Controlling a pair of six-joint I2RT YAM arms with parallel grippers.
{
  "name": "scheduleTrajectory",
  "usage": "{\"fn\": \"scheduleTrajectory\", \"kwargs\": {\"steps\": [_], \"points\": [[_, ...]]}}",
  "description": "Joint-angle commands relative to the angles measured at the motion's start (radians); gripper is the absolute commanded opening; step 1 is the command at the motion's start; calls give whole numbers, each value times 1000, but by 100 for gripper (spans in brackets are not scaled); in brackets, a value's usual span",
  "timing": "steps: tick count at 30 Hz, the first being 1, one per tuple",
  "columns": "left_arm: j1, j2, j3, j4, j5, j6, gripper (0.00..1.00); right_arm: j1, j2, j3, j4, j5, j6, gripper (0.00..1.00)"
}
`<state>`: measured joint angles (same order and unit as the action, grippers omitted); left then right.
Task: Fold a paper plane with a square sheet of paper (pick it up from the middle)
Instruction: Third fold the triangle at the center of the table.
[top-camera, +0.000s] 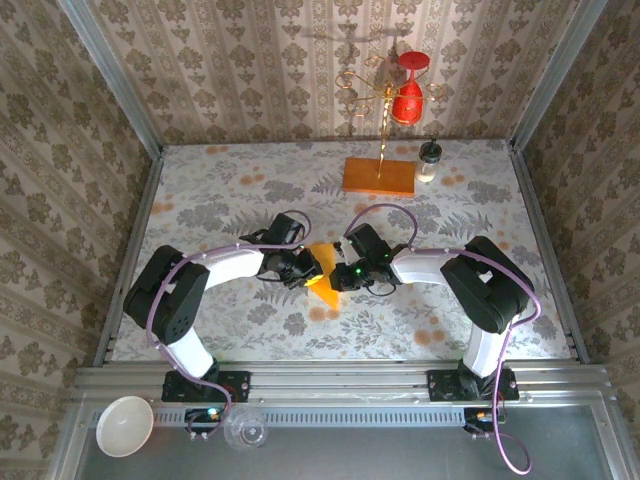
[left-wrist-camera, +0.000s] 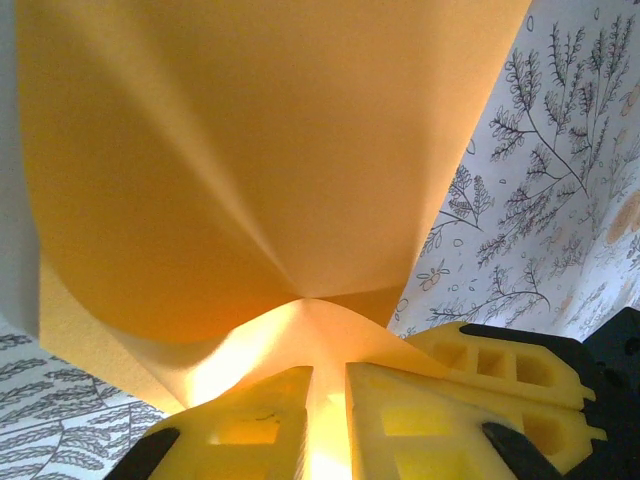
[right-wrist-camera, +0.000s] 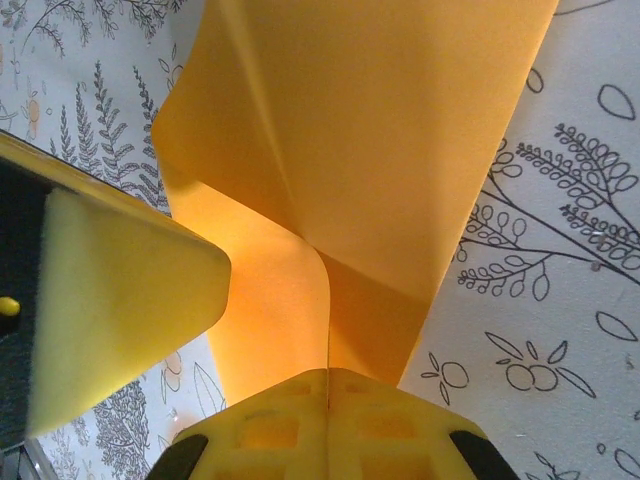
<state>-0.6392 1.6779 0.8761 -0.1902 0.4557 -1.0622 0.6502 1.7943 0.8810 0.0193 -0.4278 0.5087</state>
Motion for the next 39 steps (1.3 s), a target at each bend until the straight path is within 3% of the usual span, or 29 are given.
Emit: {"fn": "scheduleTrajectory", "kwargs": {"steps": [1,22,39], "points": [[3,19,-15,-24,-2,18,17,-1,-4,-5,14,-29,-7,6],[4,8,-46,-35,-36,22,14,-3,56,25,-14,-8,14,24],[7,-28,-68,-78,-78,15,14,-3,92,42,-91,72,15,25]]}}
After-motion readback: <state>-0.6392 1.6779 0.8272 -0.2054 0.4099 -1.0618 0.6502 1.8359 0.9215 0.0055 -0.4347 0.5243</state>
